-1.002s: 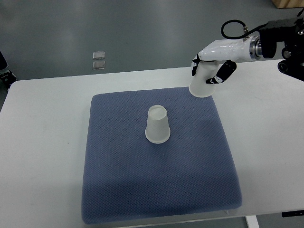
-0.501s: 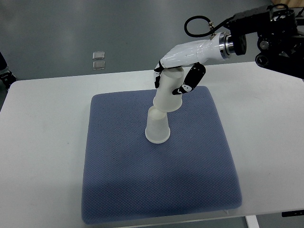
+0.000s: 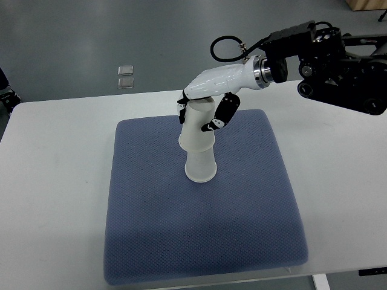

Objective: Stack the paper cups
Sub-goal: 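Lower the held cup onto the inverted cup on the mat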

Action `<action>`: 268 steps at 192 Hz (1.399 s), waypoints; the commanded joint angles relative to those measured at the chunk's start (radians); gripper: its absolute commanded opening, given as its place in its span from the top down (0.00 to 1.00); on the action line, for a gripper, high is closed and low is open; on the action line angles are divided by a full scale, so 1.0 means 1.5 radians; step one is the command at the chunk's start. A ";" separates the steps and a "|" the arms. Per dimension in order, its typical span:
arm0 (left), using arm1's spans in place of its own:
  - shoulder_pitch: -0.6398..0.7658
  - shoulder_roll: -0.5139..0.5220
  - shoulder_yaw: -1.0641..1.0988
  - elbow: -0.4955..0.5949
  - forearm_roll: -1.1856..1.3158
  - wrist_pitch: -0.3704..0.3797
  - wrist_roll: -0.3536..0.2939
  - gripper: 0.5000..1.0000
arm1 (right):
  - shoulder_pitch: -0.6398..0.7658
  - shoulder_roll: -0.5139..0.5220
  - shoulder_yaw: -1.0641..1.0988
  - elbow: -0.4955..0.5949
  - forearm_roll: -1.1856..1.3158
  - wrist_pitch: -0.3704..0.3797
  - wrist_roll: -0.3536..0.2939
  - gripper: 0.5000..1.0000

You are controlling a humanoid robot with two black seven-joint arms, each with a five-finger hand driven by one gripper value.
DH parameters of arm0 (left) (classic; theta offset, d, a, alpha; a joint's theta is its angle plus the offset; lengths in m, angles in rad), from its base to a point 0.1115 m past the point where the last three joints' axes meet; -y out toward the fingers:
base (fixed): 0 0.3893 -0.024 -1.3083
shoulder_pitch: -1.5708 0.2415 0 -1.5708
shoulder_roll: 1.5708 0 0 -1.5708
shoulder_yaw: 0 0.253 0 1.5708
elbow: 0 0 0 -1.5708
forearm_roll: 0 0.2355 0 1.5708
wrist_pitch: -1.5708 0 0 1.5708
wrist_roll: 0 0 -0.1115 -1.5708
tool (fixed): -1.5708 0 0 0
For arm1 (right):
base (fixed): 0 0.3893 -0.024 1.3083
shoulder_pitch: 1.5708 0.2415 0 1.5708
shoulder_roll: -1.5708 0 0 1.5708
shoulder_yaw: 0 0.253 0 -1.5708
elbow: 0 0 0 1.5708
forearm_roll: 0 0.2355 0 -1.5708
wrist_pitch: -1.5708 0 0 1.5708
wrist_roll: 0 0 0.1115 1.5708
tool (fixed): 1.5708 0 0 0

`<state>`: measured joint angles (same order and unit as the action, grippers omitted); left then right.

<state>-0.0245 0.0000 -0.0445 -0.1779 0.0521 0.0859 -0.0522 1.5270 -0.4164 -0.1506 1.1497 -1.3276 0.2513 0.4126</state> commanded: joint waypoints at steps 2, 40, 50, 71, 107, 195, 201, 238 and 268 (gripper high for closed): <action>0.000 0.000 0.000 0.000 0.000 0.000 0.000 0.00 | -0.001 -0.004 -0.002 -0.001 -0.002 -0.001 0.000 0.84; 0.000 0.000 0.000 0.000 0.000 0.000 0.000 0.00 | -0.012 -0.009 -0.003 -0.001 -0.007 -0.005 0.000 0.84; 0.000 0.000 0.000 0.000 0.000 0.000 0.000 0.00 | -0.017 -0.010 -0.003 -0.001 -0.011 -0.010 0.000 0.84; 0.000 0.000 0.000 0.000 0.000 0.000 0.000 0.00 | -0.026 -0.011 -0.004 -0.003 -0.013 -0.017 0.000 0.84; 0.000 0.000 0.000 0.000 0.000 0.000 0.000 0.00 | -0.038 -0.011 -0.004 -0.007 -0.014 -0.017 0.000 0.84; 0.000 0.000 0.000 0.000 0.000 0.000 0.000 0.00 | -0.065 0.000 -0.004 -0.013 -0.014 -0.039 0.000 0.64; 0.000 0.000 0.000 0.000 0.000 0.000 0.000 0.00 | -0.068 0.000 -0.004 -0.014 -0.014 -0.042 0.000 0.64; 0.000 0.000 0.000 0.000 0.000 0.000 0.000 0.00 | -0.069 -0.001 -0.003 -0.014 -0.012 -0.043 0.000 0.41; 0.000 0.000 0.000 0.000 0.000 0.000 0.000 0.00 | -0.068 -0.002 0.000 -0.014 -0.006 -0.044 0.000 0.26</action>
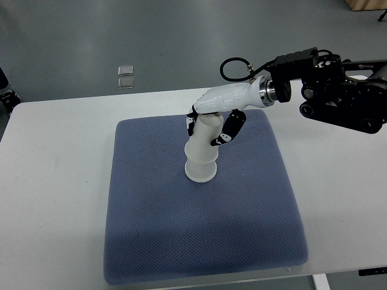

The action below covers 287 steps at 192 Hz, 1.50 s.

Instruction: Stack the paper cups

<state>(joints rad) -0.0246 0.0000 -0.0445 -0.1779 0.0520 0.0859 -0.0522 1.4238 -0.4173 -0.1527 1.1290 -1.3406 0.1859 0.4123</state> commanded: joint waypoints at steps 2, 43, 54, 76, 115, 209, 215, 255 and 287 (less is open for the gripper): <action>0.000 0.000 0.000 0.000 0.000 0.000 0.000 0.00 | 0.001 -0.001 0.002 0.000 0.003 0.000 0.000 0.26; 0.000 0.000 0.000 0.000 0.000 0.000 0.000 0.00 | 0.002 -0.003 0.002 0.000 0.007 0.000 0.000 0.21; 0.000 0.000 0.000 0.000 0.000 0.000 0.000 0.00 | 0.004 -0.005 0.003 0.000 0.008 0.000 0.000 0.21; 0.000 0.000 0.000 0.000 0.000 0.000 0.000 0.00 | 0.005 -0.011 0.003 0.000 0.008 0.000 0.000 0.21; 0.000 0.000 0.000 0.000 0.000 0.000 0.000 0.00 | 0.013 -0.029 0.005 0.002 0.009 0.001 0.000 0.21; 0.000 0.000 0.000 0.000 0.000 0.000 0.000 0.00 | 0.043 -0.034 0.007 0.005 0.010 0.002 0.000 0.21; 0.000 0.000 0.000 0.000 0.000 0.000 0.000 0.00 | 0.041 -0.033 0.007 0.004 0.011 0.000 0.000 0.21; 0.000 0.000 0.000 0.000 0.000 0.000 0.000 0.00 | 0.013 -0.008 0.071 -0.040 0.075 -0.003 -0.001 0.21; 0.000 0.000 0.000 0.000 0.000 0.000 0.000 0.00 | -0.063 0.059 0.159 -0.113 0.176 -0.007 -0.021 0.21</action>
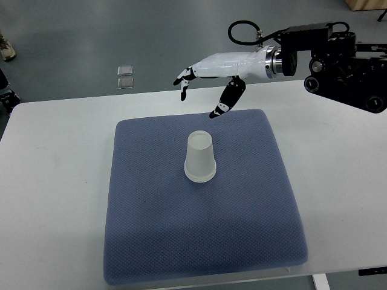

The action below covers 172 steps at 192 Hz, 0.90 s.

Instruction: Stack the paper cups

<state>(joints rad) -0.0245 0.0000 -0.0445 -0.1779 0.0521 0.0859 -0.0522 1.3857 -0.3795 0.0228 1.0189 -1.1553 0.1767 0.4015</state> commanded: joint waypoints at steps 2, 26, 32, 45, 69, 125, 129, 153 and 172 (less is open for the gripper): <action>0.000 0.000 0.000 0.000 0.000 0.000 0.000 0.00 | -0.041 0.038 0.045 -0.045 0.058 -0.001 -0.016 0.21; 0.000 0.000 0.000 0.000 0.000 0.000 0.000 0.00 | -0.085 0.073 0.075 -0.098 0.133 -0.003 -0.020 0.21; 0.000 0.000 0.000 0.000 0.000 0.000 0.000 0.00 | -0.095 0.080 0.087 -0.109 0.160 -0.005 -0.021 0.21; 0.000 0.000 0.000 0.000 0.000 0.000 0.000 0.00 | -0.116 0.090 0.107 -0.125 0.220 -0.011 -0.021 0.21; 0.000 0.000 0.000 0.000 0.000 0.000 0.000 0.00 | -0.135 0.093 0.120 -0.151 0.319 -0.028 -0.021 0.21; 0.000 0.000 0.000 0.000 0.000 0.000 0.000 0.00 | -0.145 0.106 0.162 -0.240 0.571 -0.037 -0.021 0.21; 0.000 0.000 0.000 0.000 0.000 0.000 0.000 0.00 | -0.145 0.105 0.171 -0.244 0.584 -0.037 -0.021 0.21; 0.000 0.000 0.000 0.000 0.000 0.000 0.000 0.00 | -0.160 0.102 0.230 -0.265 0.645 -0.037 -0.021 0.21; 0.000 0.000 0.000 0.000 0.000 0.000 0.000 0.00 | -0.182 0.104 0.256 -0.302 0.679 -0.037 -0.021 0.21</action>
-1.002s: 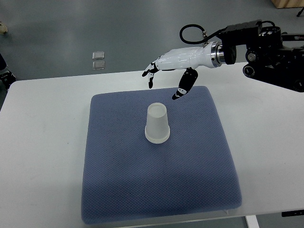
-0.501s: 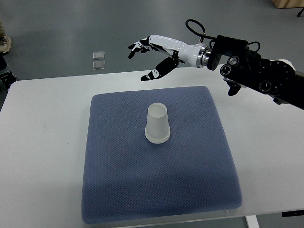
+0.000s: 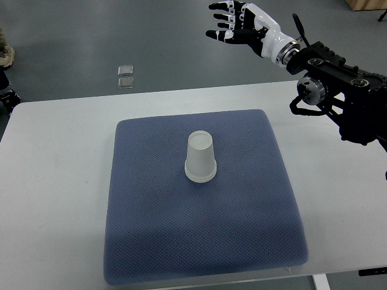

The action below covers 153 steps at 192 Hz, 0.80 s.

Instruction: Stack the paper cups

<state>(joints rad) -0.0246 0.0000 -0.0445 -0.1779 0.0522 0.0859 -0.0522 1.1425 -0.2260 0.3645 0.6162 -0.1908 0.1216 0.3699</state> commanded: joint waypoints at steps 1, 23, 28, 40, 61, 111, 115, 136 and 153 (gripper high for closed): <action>0.000 0.000 0.000 0.000 0.000 0.000 0.000 0.00 | -0.020 0.001 0.028 -0.033 0.036 0.000 0.000 0.21; 0.000 0.000 0.000 0.000 -0.001 0.000 0.000 0.00 | -0.045 0.002 0.037 -0.061 0.091 0.001 0.000 0.20; 0.000 0.000 0.000 0.000 0.000 0.000 0.000 0.00 | -0.053 0.001 0.037 -0.064 0.109 0.001 -0.001 0.20; 0.000 0.000 0.000 0.000 0.000 0.000 0.000 0.00 | -0.064 0.000 0.038 -0.066 0.137 0.002 -0.001 0.19; 0.000 0.000 0.000 0.000 0.000 0.000 0.000 0.00 | -0.086 -0.002 0.042 -0.066 0.195 0.004 -0.008 0.19; 0.000 0.000 0.000 0.000 0.000 0.000 0.000 0.00 | -0.095 0.018 0.043 -0.064 0.254 0.001 -0.015 0.17; 0.000 0.000 0.000 0.000 0.000 0.000 0.000 0.00 | -0.098 0.021 0.043 -0.065 0.251 0.001 -0.014 0.17; 0.000 0.000 0.000 0.000 0.000 0.000 0.000 0.00 | -0.102 0.027 0.042 -0.065 0.247 0.005 -0.014 0.17; 0.000 0.000 0.000 0.000 0.000 0.000 0.000 0.00 | -0.101 0.027 0.042 -0.065 0.247 0.003 -0.013 0.17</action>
<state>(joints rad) -0.0245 0.0000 -0.0445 -0.1779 0.0522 0.0859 -0.0522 0.9904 -0.1871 0.4288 0.5190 0.1804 0.1279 0.3481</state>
